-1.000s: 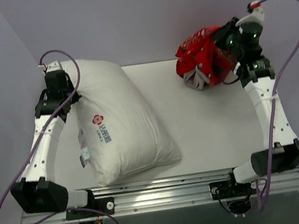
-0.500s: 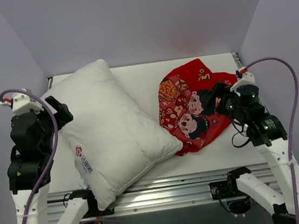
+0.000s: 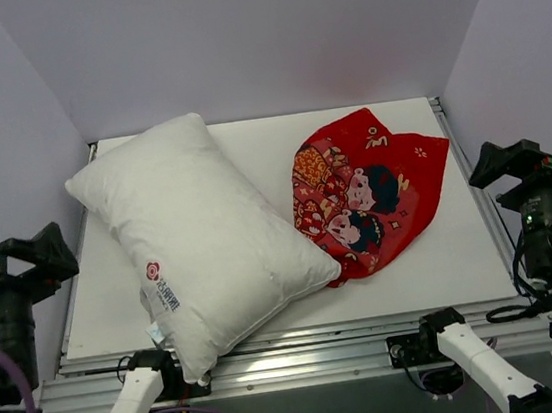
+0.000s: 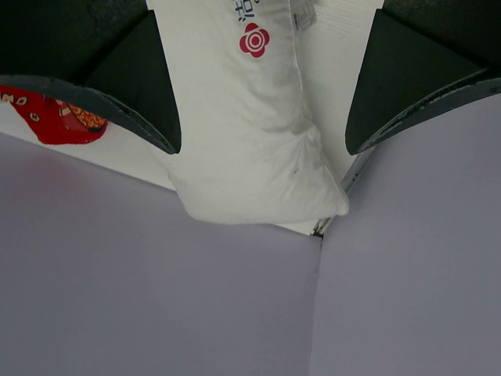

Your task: Remove the pillowcase from the pillow

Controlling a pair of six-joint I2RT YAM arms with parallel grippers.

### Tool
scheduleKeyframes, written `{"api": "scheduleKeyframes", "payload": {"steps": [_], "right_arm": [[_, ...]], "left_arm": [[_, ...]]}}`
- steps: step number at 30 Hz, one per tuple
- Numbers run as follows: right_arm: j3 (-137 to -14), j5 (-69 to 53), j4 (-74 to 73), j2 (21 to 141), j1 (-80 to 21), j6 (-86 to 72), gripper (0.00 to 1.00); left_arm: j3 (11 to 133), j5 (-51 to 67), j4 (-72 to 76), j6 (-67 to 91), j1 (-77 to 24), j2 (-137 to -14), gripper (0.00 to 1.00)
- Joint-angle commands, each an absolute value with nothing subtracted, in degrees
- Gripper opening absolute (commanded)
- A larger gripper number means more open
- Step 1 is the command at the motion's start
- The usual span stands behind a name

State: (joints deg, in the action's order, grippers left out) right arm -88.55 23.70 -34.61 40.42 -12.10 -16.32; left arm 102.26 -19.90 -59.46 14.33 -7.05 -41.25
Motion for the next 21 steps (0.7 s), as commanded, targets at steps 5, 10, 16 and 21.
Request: {"api": "scheduleKeyframes", "payload": {"steps": [5,10,16,21], "right_arm": [[-90.79,32.61,-30.94,34.73,-13.62,-5.37,1.00],[-90.36,32.69,-27.52,31.56,-13.89,-3.17,1.00],[-89.21,32.52,-26.63,30.85,-14.15,-2.63,1.00],[-88.24,32.17,-26.54,31.46,-14.15,-3.16,1.00]], "left_arm": [[108.01,-28.56,-62.84,11.43,-9.31,-39.73,0.94],[107.67,-30.32,-62.23,11.25,-10.28,-38.85,0.94],[105.21,-31.82,-60.03,11.42,-11.42,-37.00,0.94],[103.98,-32.43,-59.33,11.43,-11.78,-36.48,0.94]]}}
